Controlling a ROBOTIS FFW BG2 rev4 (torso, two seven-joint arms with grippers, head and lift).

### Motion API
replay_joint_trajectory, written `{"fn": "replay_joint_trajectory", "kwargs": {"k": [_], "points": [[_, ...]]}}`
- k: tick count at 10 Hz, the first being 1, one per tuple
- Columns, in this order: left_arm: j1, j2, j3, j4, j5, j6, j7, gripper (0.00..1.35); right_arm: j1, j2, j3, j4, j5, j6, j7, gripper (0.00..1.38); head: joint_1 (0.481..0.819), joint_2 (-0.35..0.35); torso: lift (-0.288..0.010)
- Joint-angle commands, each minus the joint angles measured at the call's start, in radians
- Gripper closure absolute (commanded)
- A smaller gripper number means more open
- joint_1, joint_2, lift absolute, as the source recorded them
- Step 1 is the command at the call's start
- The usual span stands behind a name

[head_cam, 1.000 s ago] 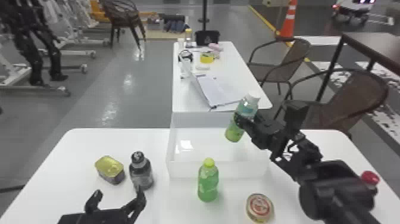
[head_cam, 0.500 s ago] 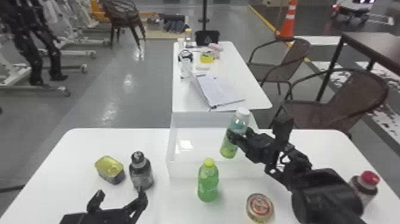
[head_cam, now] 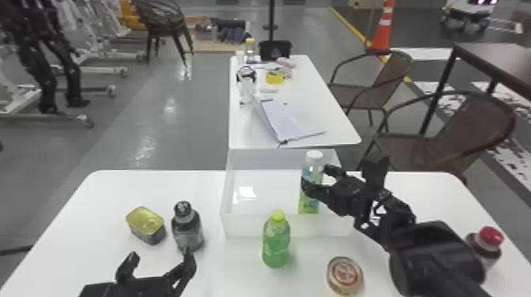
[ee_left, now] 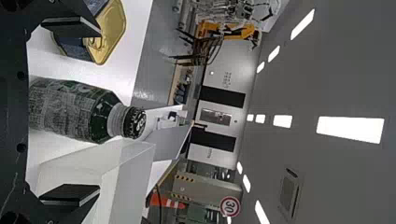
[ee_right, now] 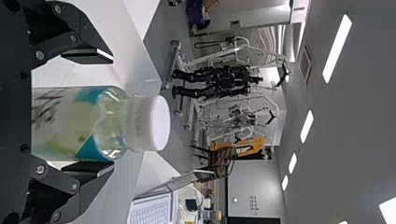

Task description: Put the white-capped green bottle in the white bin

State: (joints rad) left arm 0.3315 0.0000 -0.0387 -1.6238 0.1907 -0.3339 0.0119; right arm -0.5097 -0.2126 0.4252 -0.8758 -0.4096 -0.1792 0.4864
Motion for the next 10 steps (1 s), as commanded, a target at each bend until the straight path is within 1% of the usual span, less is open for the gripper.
{"fn": "replay_joint_trajectory", "kwargs": {"k": [1, 5, 6, 7, 8, 10], "points": [[0.001, -0.003, 0.0, 0.001, -0.001, 0.0, 0.0, 0.13, 0.0, -0.001, -0.002, 0.0, -0.001, -0.003, 0.0, 0.1, 0.549, 0.0, -0.1], [0.0, -0.003, -0.001, -0.001, 0.001, 0.0, 0.0, 0.13, 0.011, -0.004, -0.003, -0.014, -0.005, -0.013, 0.0, 0.1, 0.549, 0.0, -0.1], [0.0, -0.003, -0.001, -0.001, -0.001, -0.004, 0.0, 0.13, 0.037, -0.008, -0.019, -0.057, 0.005, -0.013, 0.0, 0.1, 0.549, 0.0, -0.1], [-0.002, -0.003, -0.003, -0.001, -0.004, -0.008, 0.0, 0.13, 0.097, -0.013, -0.075, -0.163, 0.04, 0.026, -0.017, 0.11, 0.549, 0.0, -0.1], [-0.003, -0.003, -0.004, -0.001, -0.007, -0.013, 0.0, 0.13, 0.194, -0.019, -0.135, -0.298, 0.078, 0.073, -0.062, 0.11, 0.549, 0.0, -0.1], [-0.005, -0.003, -0.004, -0.002, -0.01, -0.019, 0.0, 0.13, 0.37, -0.021, -0.266, -0.542, 0.127, 0.124, -0.094, 0.11, 0.549, 0.0, -0.1]]}}
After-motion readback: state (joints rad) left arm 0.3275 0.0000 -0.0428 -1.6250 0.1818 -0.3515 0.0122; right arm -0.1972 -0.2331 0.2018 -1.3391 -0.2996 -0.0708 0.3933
